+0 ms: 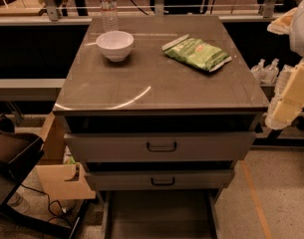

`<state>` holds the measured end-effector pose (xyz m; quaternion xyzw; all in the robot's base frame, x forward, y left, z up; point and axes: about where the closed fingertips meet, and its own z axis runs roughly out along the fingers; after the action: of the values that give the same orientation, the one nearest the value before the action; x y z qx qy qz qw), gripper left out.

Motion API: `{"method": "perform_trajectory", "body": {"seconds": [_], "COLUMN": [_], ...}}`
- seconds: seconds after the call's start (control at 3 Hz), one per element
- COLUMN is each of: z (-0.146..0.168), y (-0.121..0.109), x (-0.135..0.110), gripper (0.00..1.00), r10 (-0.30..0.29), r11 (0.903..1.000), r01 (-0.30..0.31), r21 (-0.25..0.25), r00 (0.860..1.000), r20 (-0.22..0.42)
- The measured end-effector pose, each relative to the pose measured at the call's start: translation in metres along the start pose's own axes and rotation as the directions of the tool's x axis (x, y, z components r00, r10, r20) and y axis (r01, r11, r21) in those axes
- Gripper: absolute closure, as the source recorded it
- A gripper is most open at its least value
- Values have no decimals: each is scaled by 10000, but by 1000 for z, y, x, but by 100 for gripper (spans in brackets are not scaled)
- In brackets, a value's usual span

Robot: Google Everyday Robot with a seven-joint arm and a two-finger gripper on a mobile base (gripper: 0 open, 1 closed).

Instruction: Place green jalapeno chip bag into bottom drawer

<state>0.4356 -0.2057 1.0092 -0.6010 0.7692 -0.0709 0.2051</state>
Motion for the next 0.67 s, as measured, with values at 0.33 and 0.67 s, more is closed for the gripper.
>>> {"method": "perform_trajectory", "body": {"seconds": [0.33, 0.67], "z": [0, 11], "y": [0, -21], "x": [0, 4], "gripper": [0, 0], "r10": [-1, 744], "r11": [10000, 9970], "r01": [1, -754], "r21": [2, 166], "r00": [10000, 9957], "r20": [1, 546]}}
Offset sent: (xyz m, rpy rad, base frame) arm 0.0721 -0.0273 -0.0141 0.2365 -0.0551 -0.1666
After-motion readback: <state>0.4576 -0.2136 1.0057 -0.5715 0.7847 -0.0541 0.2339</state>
